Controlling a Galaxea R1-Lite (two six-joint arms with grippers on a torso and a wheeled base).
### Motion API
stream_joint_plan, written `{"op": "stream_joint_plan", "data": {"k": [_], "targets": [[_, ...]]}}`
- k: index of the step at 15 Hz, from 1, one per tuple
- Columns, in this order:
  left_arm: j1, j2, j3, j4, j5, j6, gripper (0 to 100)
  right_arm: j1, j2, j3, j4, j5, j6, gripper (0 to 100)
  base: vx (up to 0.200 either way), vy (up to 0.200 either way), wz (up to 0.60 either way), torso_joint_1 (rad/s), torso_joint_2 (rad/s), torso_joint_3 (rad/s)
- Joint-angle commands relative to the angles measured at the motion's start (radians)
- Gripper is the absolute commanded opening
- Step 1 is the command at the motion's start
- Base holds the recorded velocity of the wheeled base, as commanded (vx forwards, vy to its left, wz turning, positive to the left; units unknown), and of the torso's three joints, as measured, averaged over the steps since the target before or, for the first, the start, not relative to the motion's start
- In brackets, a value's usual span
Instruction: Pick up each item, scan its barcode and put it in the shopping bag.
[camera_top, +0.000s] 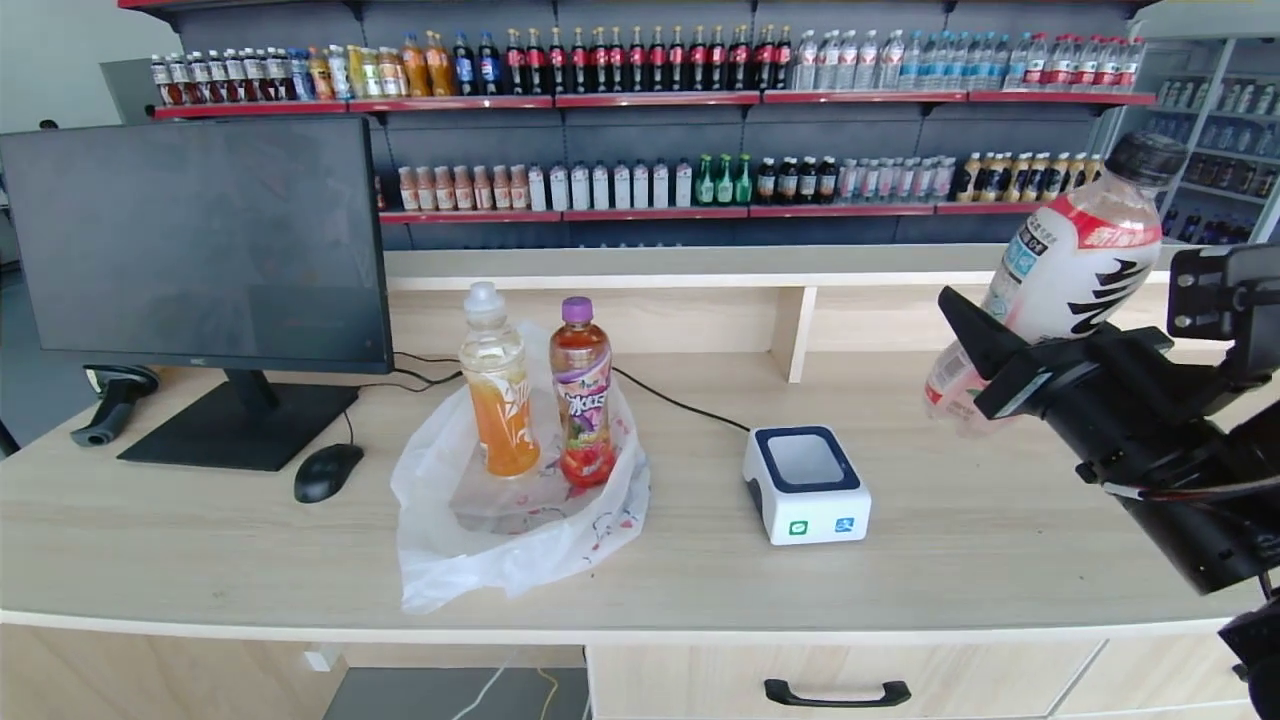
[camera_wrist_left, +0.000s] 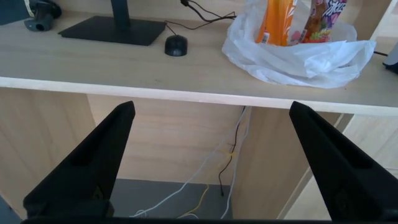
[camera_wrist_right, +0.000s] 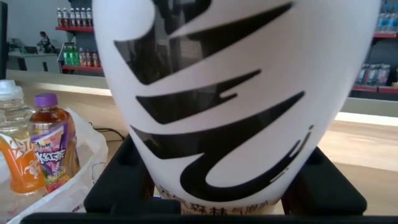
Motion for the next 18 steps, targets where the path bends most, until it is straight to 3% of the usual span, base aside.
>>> {"op": "stream_joint_plan", "data": {"k": [1,6,9,12,15,18], "targets": [[0.000,0.000,0.000,0.000,0.000,0.001,100,0.006,0.024,-0.038,-0.001,0.010,-0.001,0,0.000,0.000,0.00,0.000,0.00,0.000],[0.000,0.000,0.000,0.000,0.000,0.001,100,0.004,0.128,-0.129,-0.001,0.191,-0.081,0,0.000,0.000,0.00,0.000,0.00,0.000],[0.000,0.000,0.000,0.000,0.000,0.001,100,0.021,0.180,-0.132,-0.001,0.354,-0.232,0,0.000,0.000,0.00,0.000,0.00,0.000],[0.000,0.000,0.000,0.000,0.000,0.001,100,0.029,0.241,-0.147,-0.001,0.388,-0.335,0,0.000,0.000,0.00,0.000,0.00,0.000],[0.000,0.000,0.001,0.000,0.000,0.001,100,0.126,0.343,-0.186,-0.001,0.400,-0.410,0,0.000,0.000,0.00,0.000,0.00,0.000],[0.000,0.000,0.000,0.000,0.000,0.001,100,0.136,0.390,-0.258,-0.001,0.403,-0.508,0,0.000,0.000,0.00,0.000,0.00,0.000]]}}
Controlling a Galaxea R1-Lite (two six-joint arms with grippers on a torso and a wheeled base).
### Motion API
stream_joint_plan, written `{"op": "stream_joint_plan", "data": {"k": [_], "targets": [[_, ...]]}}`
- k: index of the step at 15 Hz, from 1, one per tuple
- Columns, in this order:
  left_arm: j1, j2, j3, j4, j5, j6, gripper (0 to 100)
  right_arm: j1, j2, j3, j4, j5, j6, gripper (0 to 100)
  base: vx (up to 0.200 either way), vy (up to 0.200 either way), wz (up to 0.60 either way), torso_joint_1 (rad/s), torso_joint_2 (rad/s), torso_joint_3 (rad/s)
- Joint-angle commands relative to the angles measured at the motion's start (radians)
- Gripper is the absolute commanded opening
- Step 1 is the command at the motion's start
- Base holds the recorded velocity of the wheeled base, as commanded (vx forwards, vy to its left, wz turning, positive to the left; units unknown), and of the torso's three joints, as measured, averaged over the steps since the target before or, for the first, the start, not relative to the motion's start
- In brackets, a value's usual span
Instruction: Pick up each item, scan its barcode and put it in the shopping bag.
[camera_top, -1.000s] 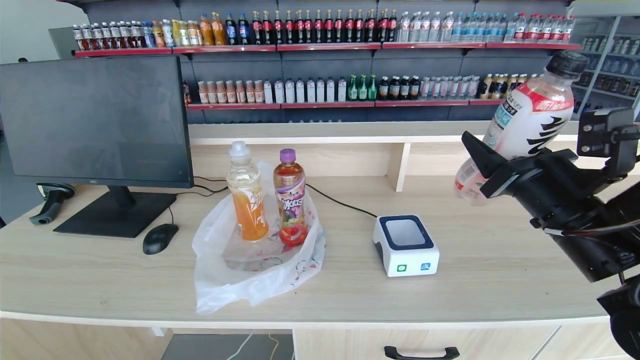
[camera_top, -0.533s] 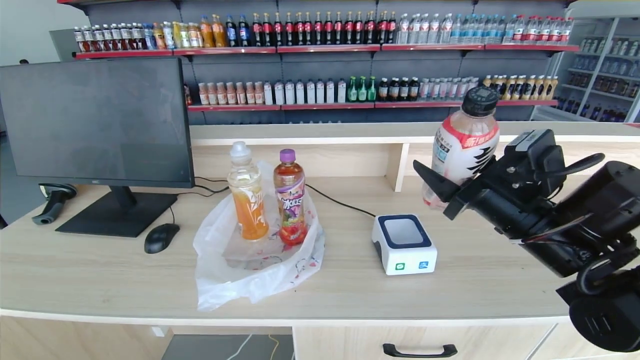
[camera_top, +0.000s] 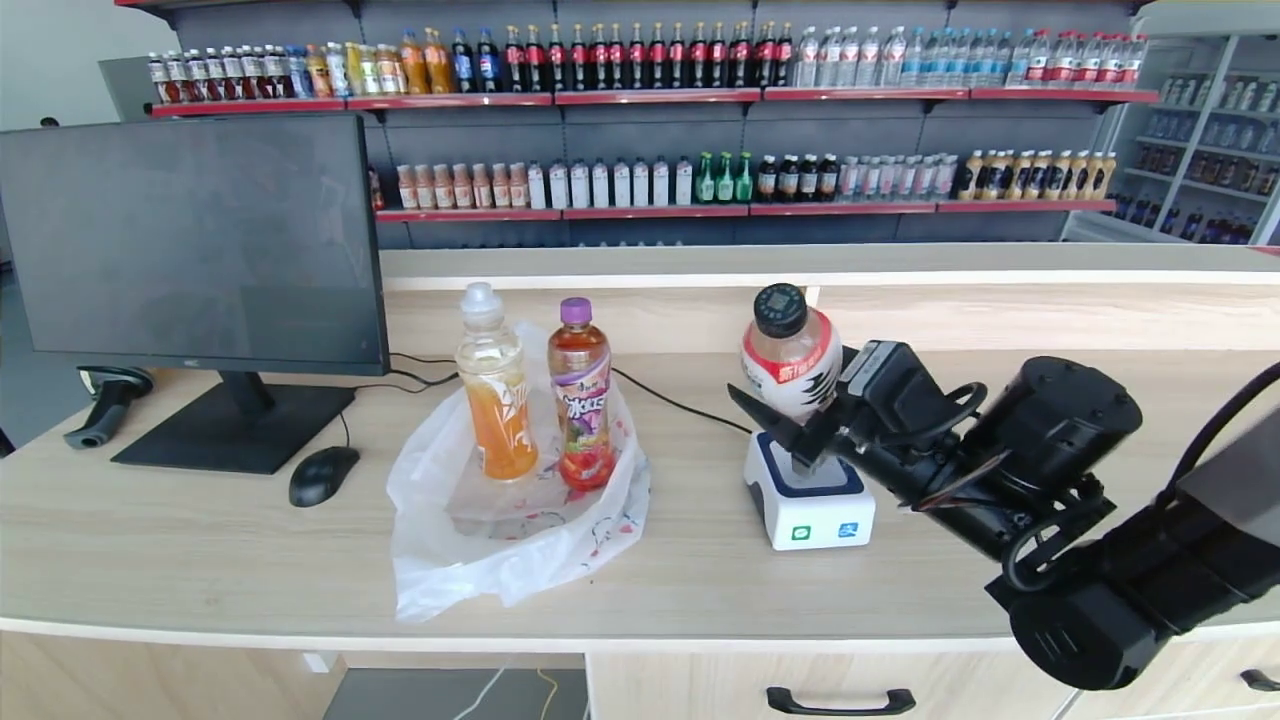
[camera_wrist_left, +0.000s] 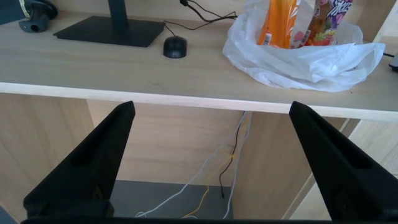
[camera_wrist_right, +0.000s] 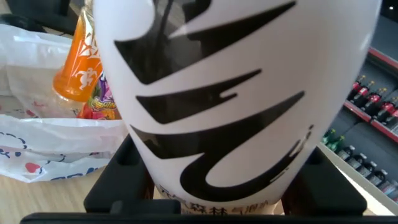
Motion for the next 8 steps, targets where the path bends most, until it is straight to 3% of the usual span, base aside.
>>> {"op": "stream_joint_plan", "data": {"k": [1,5,8], "targets": [[0.000,0.000,0.000,0.000,0.000,0.000,100,0.003,0.048,-0.007,0.000,0.016,-0.032,0,0.000,0.000,0.00,0.000,0.00,0.000],[0.000,0.000,0.000,0.000,0.000,0.000,100,-0.023,0.054,-0.005,0.000,0.128,-0.175,0,0.000,0.000,0.00,0.000,0.00,0.000],[0.000,0.000,0.000,0.000,0.000,0.000,100,-0.036,0.059,-0.013,0.000,0.204,-0.201,0,0.000,0.000,0.00,0.000,0.00,0.000]]}}
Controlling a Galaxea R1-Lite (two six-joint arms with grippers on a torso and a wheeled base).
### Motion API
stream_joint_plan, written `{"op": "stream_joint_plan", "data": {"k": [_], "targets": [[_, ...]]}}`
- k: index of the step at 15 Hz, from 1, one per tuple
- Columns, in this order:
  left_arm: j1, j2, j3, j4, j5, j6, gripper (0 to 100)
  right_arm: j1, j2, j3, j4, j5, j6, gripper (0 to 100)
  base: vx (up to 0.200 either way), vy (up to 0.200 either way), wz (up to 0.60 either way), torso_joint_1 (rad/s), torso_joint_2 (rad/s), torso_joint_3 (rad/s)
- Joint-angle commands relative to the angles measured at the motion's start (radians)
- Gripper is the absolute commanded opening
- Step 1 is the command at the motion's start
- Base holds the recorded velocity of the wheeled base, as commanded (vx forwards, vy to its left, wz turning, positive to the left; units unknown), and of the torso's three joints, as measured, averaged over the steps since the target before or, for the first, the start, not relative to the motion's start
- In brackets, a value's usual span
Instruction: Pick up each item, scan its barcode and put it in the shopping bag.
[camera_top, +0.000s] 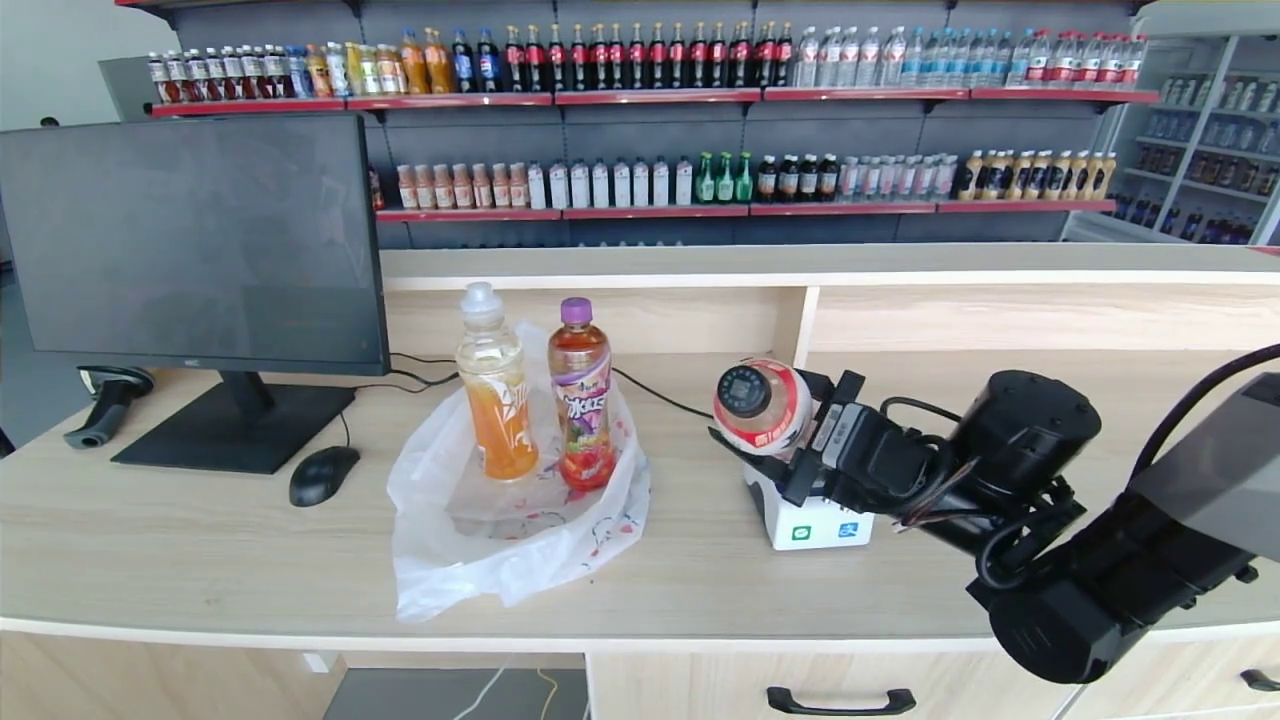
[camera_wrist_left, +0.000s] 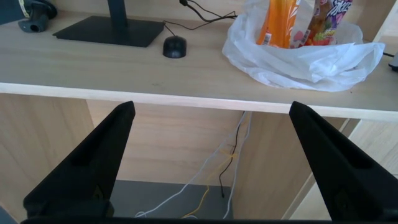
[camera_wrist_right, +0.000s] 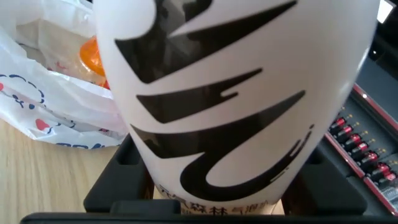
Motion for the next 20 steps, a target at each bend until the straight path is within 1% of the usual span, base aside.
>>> {"op": "stream_joint_plan", "data": {"k": [1,4,6,14,18,20], "targets": [[0.000,0.000,0.000,0.000,0.000,0.000,100,-0.011,0.004,-0.007,-0.001,0.024,-0.006,0,0.000,0.000,0.00,0.000,0.00,0.000],[0.000,0.000,0.000,0.000,0.000,0.000,100,-0.025,0.014,-0.025,-0.001,0.134,-0.063,0,0.000,0.000,0.00,0.000,0.00,0.000],[0.000,0.000,0.000,0.000,0.000,0.000,100,-0.026,0.022,-0.031,-0.001,0.183,-0.084,0,0.000,0.000,0.00,0.000,0.00,0.000],[0.000,0.000,0.000,0.000,0.000,0.000,100,-0.040,0.050,-0.059,-0.001,0.239,-0.101,0,0.000,0.000,0.00,0.000,0.00,0.000],[0.000,0.000,0.000,0.000,0.000,0.000,100,-0.120,0.048,-0.043,-0.001,0.315,-0.147,0,0.000,0.000,0.00,0.000,0.00,0.000],[0.000,0.000,0.000,0.000,0.000,0.000,100,-0.140,0.048,-0.045,-0.001,0.322,-0.148,0,0.000,0.000,0.00,0.000,0.00,0.000]]}}
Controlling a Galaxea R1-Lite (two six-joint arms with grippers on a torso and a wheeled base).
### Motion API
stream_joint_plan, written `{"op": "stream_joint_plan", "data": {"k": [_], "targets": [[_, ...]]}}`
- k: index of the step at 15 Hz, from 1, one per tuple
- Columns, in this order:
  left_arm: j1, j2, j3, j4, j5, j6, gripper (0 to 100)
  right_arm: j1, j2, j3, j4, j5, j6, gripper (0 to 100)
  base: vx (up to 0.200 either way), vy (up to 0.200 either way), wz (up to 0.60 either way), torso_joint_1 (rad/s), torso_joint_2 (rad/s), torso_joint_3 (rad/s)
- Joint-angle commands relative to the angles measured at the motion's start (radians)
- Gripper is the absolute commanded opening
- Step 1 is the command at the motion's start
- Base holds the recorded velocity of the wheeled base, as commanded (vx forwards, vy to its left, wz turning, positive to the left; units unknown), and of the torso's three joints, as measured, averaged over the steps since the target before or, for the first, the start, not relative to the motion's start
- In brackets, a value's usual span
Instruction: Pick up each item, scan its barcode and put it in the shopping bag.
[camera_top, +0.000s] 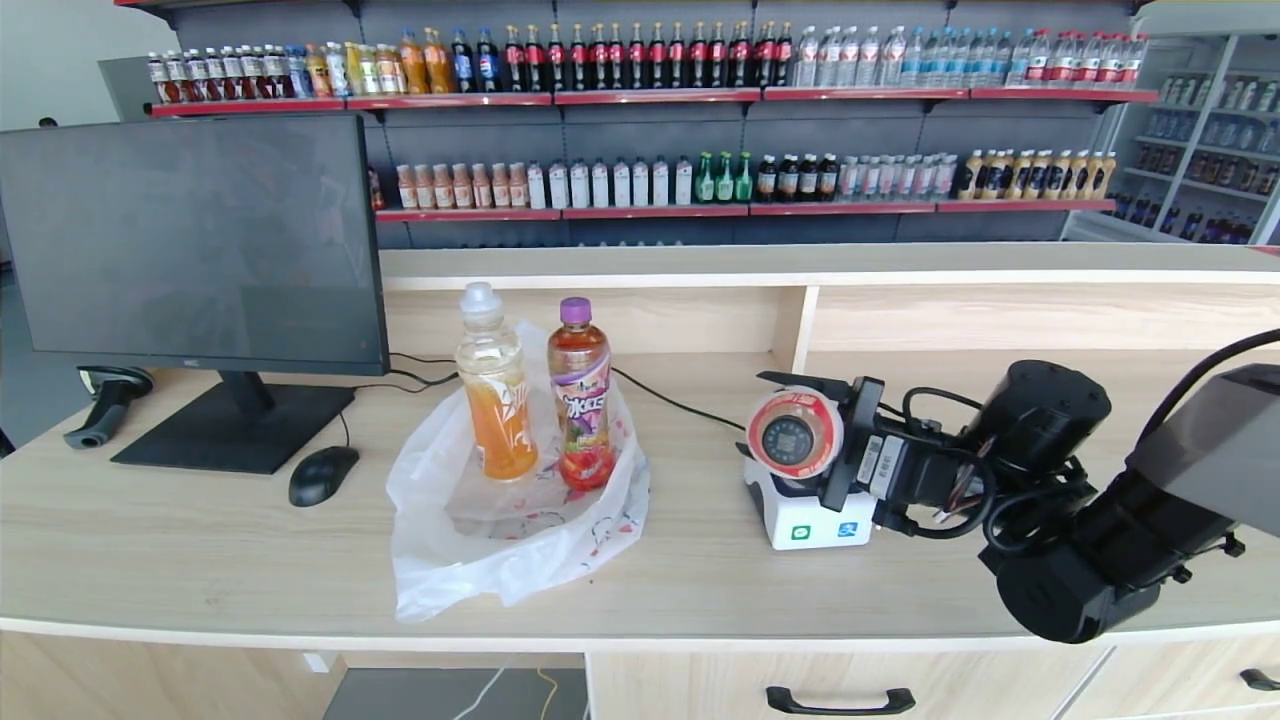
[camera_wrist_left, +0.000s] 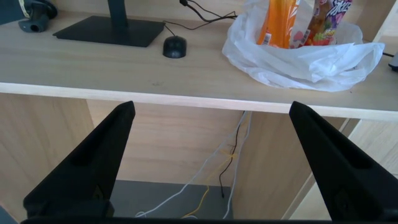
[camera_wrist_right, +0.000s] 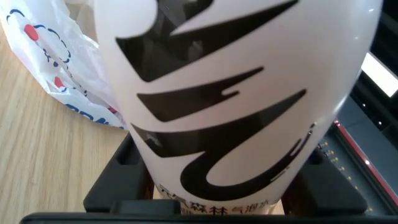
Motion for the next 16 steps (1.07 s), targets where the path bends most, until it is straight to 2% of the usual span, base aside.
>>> {"op": "stream_joint_plan", "data": {"k": [1,16], "targets": [[0.000,0.000,0.000,0.000,0.000,0.000,100,-0.013,0.000,0.001,-0.001,0.007,-0.002,0,0.000,0.000,0.00,0.000,0.00,0.000],[0.000,0.000,0.000,0.000,0.000,0.000,100,-0.040,-0.006,0.038,-0.001,0.007,-0.045,0,0.000,0.000,0.00,0.000,0.00,0.000]]}}
